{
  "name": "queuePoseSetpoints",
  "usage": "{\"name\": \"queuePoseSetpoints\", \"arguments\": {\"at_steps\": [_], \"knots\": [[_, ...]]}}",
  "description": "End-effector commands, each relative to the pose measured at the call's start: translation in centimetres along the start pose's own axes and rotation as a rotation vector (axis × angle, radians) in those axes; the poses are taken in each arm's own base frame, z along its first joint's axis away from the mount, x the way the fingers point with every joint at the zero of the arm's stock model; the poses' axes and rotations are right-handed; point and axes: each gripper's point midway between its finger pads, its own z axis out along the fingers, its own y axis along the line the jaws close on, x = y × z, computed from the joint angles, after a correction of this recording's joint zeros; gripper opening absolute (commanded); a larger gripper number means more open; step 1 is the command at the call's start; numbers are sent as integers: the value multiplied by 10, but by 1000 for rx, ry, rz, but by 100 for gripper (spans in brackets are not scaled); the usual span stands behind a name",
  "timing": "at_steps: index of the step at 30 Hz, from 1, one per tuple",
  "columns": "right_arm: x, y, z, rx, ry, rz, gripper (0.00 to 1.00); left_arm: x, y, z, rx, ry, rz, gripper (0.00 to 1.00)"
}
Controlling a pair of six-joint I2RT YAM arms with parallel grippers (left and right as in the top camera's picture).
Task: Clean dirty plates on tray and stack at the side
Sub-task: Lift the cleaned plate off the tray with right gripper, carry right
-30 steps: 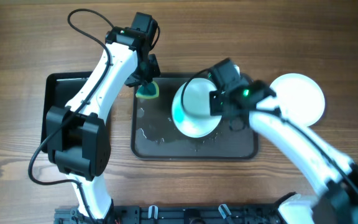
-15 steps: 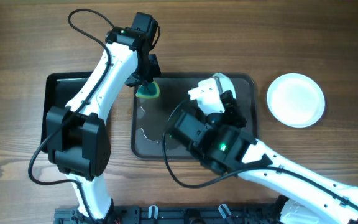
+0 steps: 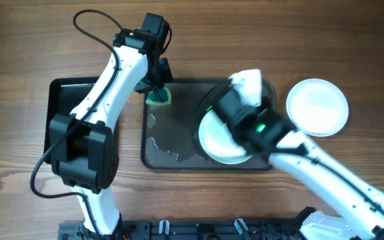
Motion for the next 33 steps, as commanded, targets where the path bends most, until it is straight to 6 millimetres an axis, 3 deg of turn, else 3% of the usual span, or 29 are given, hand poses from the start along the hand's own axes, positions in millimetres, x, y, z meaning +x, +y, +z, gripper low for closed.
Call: {"name": "queuePoseSetpoints", "arguments": {"at_steps": [1, 5, 8, 15, 19, 23, 25, 28, 30, 33], "knots": [[25, -4, 19, -286, 296, 189, 16, -4, -4, -7, 24, -15, -15, 4], [38, -26, 39, -455, 433, 166, 28, -4, -4, -7, 24, -15, -15, 4], [53, -19, 53, -523, 522, 137, 34, -4, -4, -7, 24, -15, -15, 4], [106, -11, 110, -441, 754, 83, 35, -3, -4, -7, 22, -12, -10, 4], [118, 3, 119, -511, 800, 67, 34, -3, -4, -7, 22, -12, -11, 4], [116, 6, 125, -521, 777, 69, 34, -3, -4, -7, 22, -12, -11, 4], [125, 7, 129, -519, 775, 75, 34, -3, -4, -7, 22, -12, -11, 4], [147, 9, 135, -511, 787, 93, 26, -3, -4, -7, 22, -12, -11, 4], [151, 9, 136, -510, 786, 93, 8, -3, -4, -7, 22, -12, -11, 4], [148, 10, 138, -505, 777, 111, 4, -3, -4, -7, 22, -12, -11, 4]]}}
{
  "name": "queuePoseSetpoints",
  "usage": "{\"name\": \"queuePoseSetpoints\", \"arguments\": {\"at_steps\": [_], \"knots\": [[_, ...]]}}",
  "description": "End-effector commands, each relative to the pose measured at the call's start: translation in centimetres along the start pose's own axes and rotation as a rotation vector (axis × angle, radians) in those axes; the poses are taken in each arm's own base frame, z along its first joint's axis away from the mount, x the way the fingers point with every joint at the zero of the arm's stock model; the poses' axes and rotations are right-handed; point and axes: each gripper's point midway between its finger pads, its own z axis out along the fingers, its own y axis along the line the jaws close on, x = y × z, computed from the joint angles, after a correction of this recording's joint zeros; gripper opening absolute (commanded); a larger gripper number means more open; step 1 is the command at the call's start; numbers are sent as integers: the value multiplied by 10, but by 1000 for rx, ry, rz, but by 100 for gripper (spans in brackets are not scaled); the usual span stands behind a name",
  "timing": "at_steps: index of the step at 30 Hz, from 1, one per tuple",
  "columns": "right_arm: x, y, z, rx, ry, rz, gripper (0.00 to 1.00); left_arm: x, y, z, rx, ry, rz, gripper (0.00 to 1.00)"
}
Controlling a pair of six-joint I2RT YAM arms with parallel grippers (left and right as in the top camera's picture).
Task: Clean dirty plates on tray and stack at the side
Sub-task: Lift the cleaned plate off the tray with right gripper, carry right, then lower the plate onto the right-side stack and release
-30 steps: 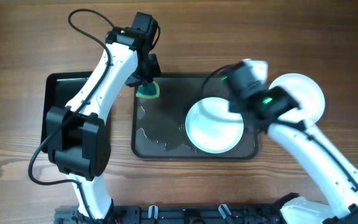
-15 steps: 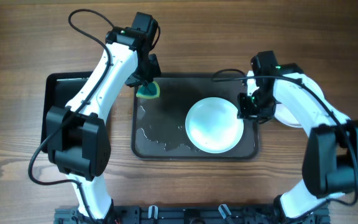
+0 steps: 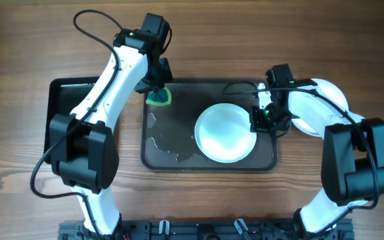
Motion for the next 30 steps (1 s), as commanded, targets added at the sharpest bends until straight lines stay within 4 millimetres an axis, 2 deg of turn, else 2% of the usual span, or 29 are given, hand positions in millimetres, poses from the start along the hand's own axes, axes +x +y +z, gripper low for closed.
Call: {"name": "queuePoseSetpoints", "arguments": {"at_steps": [1, 4, 6, 8, 10, 14, 17, 18, 24, 28, 30], "knots": [[11, -11, 14, 36, 36, 49, 4, -4, -3, -7, 19, -15, -11, 4], [-2, -10, -5, 63, -41, 95, 4, -4, -3, -7, 19, -15, -11, 4], [-10, -8, -29, 116, -136, 89, 4, -3, -3, -7, 19, -15, -11, 4], [-18, -7, -61, 224, -271, 68, 4, -4, -3, -7, 19, -15, -11, 4], [-24, 0, -105, 371, -459, 36, 4, -4, -3, -7, 19, -15, -11, 4], [-20, 22, -168, 576, -731, -50, 4, -4, -3, -7, 19, -15, -11, 4], [-13, 34, -198, 714, -873, -90, 4, -3, -3, -7, 19, -15, -11, 4], [-9, 42, -212, 815, -925, -150, 4, -3, -3, -7, 19, -15, -11, 4], [4, 67, -251, 1108, -1051, -318, 4, -3, -3, -7, 19, -15, -12, 4], [5, 83, -257, 1144, -1073, -386, 4, -3, -3, -7, 19, -15, -11, 4], [5, 83, -259, 1144, -1085, -375, 5, -3, -3, -7, 19, -15, -12, 4]]}}
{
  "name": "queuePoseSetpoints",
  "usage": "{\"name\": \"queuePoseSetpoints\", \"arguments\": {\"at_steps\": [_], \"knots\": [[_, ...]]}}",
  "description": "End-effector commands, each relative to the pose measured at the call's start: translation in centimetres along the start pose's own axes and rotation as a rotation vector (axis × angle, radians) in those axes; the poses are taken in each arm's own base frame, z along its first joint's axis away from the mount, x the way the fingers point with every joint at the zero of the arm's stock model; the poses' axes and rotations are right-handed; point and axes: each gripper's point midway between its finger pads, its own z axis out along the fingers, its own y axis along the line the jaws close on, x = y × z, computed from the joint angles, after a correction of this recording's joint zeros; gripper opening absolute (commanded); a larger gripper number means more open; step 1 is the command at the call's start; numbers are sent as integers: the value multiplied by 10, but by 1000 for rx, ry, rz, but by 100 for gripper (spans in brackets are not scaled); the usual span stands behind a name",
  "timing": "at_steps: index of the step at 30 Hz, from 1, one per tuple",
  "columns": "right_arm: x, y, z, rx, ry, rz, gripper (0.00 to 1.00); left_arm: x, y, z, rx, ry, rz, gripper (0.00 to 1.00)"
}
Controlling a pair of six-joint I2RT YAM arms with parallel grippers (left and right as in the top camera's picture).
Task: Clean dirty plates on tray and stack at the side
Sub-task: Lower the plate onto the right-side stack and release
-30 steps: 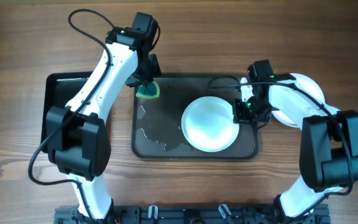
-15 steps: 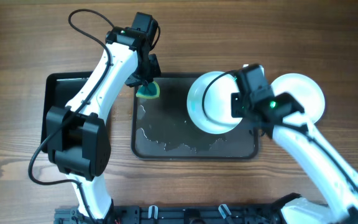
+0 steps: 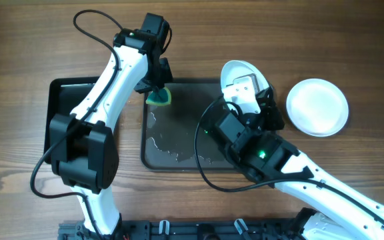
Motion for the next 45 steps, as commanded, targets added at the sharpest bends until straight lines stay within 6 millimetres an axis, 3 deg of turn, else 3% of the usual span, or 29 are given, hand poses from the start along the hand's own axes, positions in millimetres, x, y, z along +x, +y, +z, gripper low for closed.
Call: {"name": "queuePoseSetpoints", "arguments": {"at_steps": [1, 4, 8, 11, 12, 14, 18, 20, 23, 24, 26, 28, 31, 32, 33, 35, 37, 40, 43, 45], "knots": [[-6, -18, -3, 77, -21, -11, 4, -3, -3, -7, 19, -15, -11, 4], [-5, -14, -3, 52, -18, 5, 4, -4, -3, -7, 19, -15, -11, 4], [24, 47, 6, -333, 167, 273, 4, -4, -3, -7, 19, -15, -11, 4], [42, 80, 7, -612, 384, 474, 4, -4, -3, -7, 19, -15, -11, 4], [46, 81, 11, -672, 438, 526, 4, -4, -3, -7, 19, -15, -11, 4], [60, 66, 35, -704, 544, 660, 4, -4, -3, -7, 19, -15, -11, 4], [103, 12, 83, -657, 680, 900, 4, -4, -3, -7, 18, -15, -11, 4], [137, -25, 106, -535, 734, 1003, 4, -4, -3, -7, 19, -15, -11, 4], [204, -76, 124, -260, 847, 1086, 4, -4, -3, -7, 19, -16, -11, 4], [222, -85, 127, -189, 879, 1088, 4, -4, -3, -7, 19, -16, -11, 4], [252, -89, 133, -103, 939, 1086, 4, -5, -4, -7, 22, -21, -11, 4], [272, -79, 139, -54, 982, 1083, 4, -6, -5, -7, 26, -26, -11, 4], [287, -62, 150, -67, 1023, 1072, 4, -7, -5, -7, 27, -28, -11, 4], [288, -57, 155, -88, 1022, 1078, 11, -7, -5, -7, 27, -28, -11, 4], [286, -52, 159, -118, 1018, 1088, 26, -7, -5, -7, 27, -28, -11, 4], [277, -43, 163, -207, 993, 1089, 43, -7, -5, -7, 27, -28, -11, 4], [264, -38, 162, -289, 972, 1094, 50, -7, -5, -7, 27, -28, -10, 4], [230, -41, 157, -412, 928, 1131, 50, -7, -4, -7, 26, -29, 56, 4], [175, -46, 144, -568, 801, 1043, 53, -8, 11, -13, 7, -8, 90, 4], [134, -35, 129, -697, 690, 942, 56, -6, 31, -21, -13, 19, 150, 4]]}}
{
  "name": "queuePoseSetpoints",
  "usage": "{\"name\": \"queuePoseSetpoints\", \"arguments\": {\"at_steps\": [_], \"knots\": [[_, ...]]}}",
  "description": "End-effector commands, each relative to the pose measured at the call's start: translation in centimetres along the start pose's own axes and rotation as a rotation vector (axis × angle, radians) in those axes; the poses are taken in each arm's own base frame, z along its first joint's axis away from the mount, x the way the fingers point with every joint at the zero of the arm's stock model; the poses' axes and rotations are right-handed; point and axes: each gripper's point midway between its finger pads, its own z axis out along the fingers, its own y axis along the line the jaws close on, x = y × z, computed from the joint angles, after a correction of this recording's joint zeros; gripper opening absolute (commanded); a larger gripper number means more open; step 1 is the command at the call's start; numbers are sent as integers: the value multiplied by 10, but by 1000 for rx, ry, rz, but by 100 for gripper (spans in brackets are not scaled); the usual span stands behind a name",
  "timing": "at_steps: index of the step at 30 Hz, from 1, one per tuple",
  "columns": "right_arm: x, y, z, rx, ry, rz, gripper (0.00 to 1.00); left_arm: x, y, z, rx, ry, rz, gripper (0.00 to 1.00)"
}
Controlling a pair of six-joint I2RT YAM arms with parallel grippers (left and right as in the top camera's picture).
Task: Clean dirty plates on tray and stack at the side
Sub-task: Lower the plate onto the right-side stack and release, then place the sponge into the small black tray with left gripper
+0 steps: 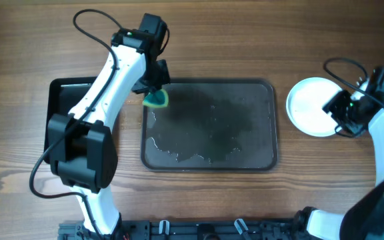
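The dark tray (209, 153) lies mid-table, wet with smeared water and holding no plate. A white plate (310, 107) rests on the wood to its right; whether it is one plate or a stack does not show from above. My right gripper (339, 109) is at that plate's right rim, its jaws too dark to read. My left gripper (155, 88) hangs at the tray's back left corner, shut on a green and yellow sponge (156, 100).
A black tray (60, 100) lies at the left, partly under my left arm. Cables loop from both arms. A black rail runs along the table's front edge (199, 230).
The plate my right gripper held tilted over the tray's back right is gone from there. The right arm is now far right, at the rim of the white plate beside the tray. The sponge shifted slightly left.
A white plate lay on the tray's right half with my right arm over it, and another plate sat on the table beside the tray. Then my right gripper was at the plate's rim, then held it tilted above the tray. Now the tray is bare. The left gripper kept the sponge.
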Motion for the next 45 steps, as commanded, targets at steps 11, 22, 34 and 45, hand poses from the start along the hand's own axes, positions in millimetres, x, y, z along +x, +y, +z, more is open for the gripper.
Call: {"name": "queuePoseSetpoints", "arguments": {"at_steps": [11, 22, 34, 45], "knots": [[69, 129, 18, -207, 131, -472, 64, 8, 168, -22, -231, 127, -80, 4], [71, 125, 27, -190, 157, -471, 66, 1, 218, 36, -97, 79, -158, 4], [72, 125, 27, -188, 159, -470, 66, 16, 175, 65, 91, 100, -48, 4], [72, 123, 27, -177, 163, -469, 66, 22, 136, 79, 119, 142, -45, 4]]}}
